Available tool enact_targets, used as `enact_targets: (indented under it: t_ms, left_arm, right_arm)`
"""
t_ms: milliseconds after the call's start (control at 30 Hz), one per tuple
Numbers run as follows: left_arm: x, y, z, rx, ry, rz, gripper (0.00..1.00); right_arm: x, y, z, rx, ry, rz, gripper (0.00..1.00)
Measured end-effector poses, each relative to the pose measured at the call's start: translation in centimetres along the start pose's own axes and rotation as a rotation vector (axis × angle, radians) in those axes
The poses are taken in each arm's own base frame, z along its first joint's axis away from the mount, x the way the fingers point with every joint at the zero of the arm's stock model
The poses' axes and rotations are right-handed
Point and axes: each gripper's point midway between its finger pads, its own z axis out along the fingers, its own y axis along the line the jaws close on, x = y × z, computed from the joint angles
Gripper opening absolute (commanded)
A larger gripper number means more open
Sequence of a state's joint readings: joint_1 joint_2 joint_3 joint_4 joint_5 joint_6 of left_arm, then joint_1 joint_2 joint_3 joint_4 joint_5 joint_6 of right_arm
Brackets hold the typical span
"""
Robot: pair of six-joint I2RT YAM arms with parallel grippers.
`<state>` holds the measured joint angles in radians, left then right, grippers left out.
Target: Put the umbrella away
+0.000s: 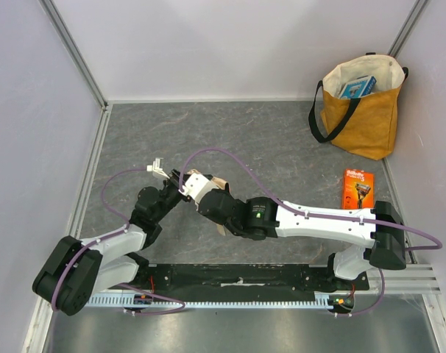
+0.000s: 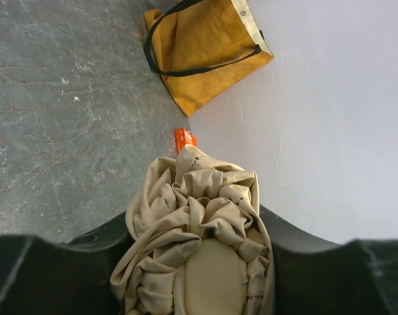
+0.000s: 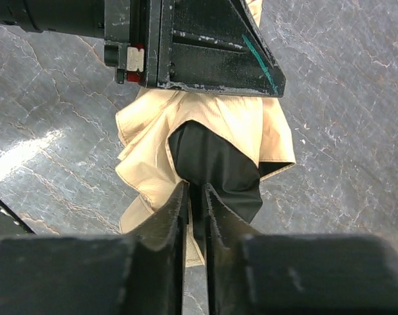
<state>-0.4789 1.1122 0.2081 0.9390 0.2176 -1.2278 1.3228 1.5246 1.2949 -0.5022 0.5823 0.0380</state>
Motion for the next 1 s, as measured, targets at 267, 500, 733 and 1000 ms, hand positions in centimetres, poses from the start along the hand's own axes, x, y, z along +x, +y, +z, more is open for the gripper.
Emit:
enact_targets:
  t_ms: [267,500,733,1000]
  left_arm:
    - [0.0,-0.3,-0.4,0.054,-0.014,0.029,0.02]
    - [1.4,0.6,-0.8,0.078,0.034,0.031,0.02]
    - [2.2,0.3,-0.8,0.108,0.071,0.036,0.02]
    - [0.0,-0.6,-0.7,0.119,-0.038,0.056,0.02]
  right_arm:
    - [-0.1,0.3,-0.1,-0.023,-0.007,0.067,0.00]
    - [0.1,-0.4,-1.7,-0.231,-0.103,0.360,0.00]
    - [-0.3,-1.5,-3.1,-0.450,-0.198,0.642,0.38]
    - [0.3,-1.3,-4.2,-0.462,-0.147,0.791,0.88]
